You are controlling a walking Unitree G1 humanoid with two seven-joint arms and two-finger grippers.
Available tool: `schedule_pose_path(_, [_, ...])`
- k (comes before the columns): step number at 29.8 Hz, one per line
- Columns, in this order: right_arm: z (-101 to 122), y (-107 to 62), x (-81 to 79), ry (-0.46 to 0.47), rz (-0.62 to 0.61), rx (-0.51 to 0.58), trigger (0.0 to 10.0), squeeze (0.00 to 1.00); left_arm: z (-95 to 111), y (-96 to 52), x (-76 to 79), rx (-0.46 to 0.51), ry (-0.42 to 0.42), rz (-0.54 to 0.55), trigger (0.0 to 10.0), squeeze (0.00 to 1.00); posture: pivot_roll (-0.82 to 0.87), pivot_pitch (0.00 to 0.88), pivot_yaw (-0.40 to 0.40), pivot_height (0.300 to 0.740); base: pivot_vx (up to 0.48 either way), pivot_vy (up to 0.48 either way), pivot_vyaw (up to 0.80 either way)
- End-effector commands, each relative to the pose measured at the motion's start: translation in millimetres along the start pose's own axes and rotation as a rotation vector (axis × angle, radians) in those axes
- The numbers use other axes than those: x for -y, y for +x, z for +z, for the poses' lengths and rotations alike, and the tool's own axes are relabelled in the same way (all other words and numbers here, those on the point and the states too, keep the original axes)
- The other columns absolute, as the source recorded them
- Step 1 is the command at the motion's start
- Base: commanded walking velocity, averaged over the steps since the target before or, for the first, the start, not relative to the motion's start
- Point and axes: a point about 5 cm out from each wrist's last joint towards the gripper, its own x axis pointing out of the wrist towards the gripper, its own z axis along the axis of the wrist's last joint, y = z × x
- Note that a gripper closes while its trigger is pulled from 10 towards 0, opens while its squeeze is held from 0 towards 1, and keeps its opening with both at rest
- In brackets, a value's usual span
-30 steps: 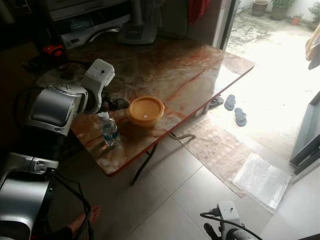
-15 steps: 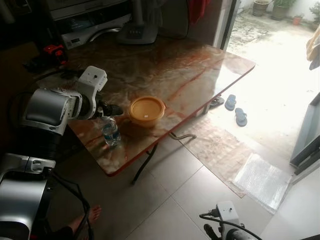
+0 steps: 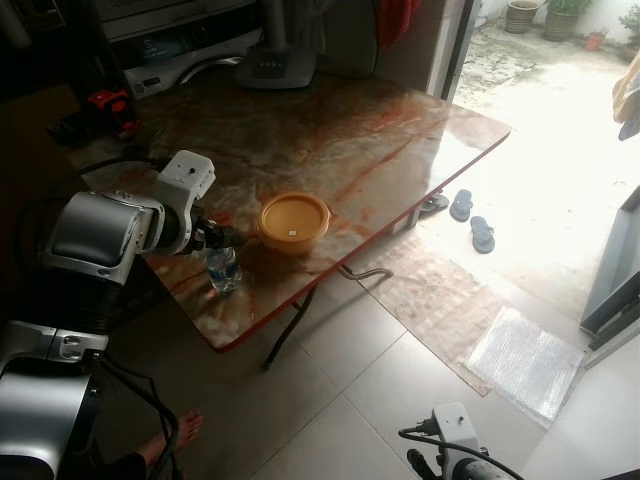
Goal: Restocking fridge
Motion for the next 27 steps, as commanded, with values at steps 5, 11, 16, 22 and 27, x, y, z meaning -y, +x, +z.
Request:
schedule_pose_path(5, [-5.0,-0.6,0.6,-0.009,0.002,-0.017,10.0,0.0,0.1,-4.9,-7.5,-0.003,0.02,0.062,4.9,0.0,0.01,0.014,0.039,0.74,0.0,0.0,0.0])
schedule_pose_path(11, [-5.0,-0.7,0.5,-0.009,0.005,-0.017,10.0,0.0,-2.8,-5.2,-7.0,-0.011,0.01,0.062,10.0,0.0,0.01,0.016,0.037,0.74,0.0,0.0,0.0])
schedule_pose_path(16, [-4.9,-0.7,0.7,-0.011,0.007,-0.018,10.0,0.0,-4.7,-5.3,-9.0,-0.013,0.004,0.073,10.0,0.0,0.02,0.017,0.035,0.74,0.0,0.0,0.0])
schedule_pose_path(22, [-4.9,-0.8,1.2,-0.013,0.007,-0.02,10.0,0.0,-6.3,-6.2,-11.7,-0.014,0.002,0.089,10.0,0.0,0.02,0.019,0.031,0.74,0.0,0.0,0.0])
schedule_pose_path(27, [-4.8,-0.9,1.6,-0.016,0.007,-0.02,10.0,0.0,-6.4,-6.9,-13.2,-0.01,-0.003,0.094,10.0,0.0,0.02,0.02,0.029,0.74,0.0,0.0,0.0])
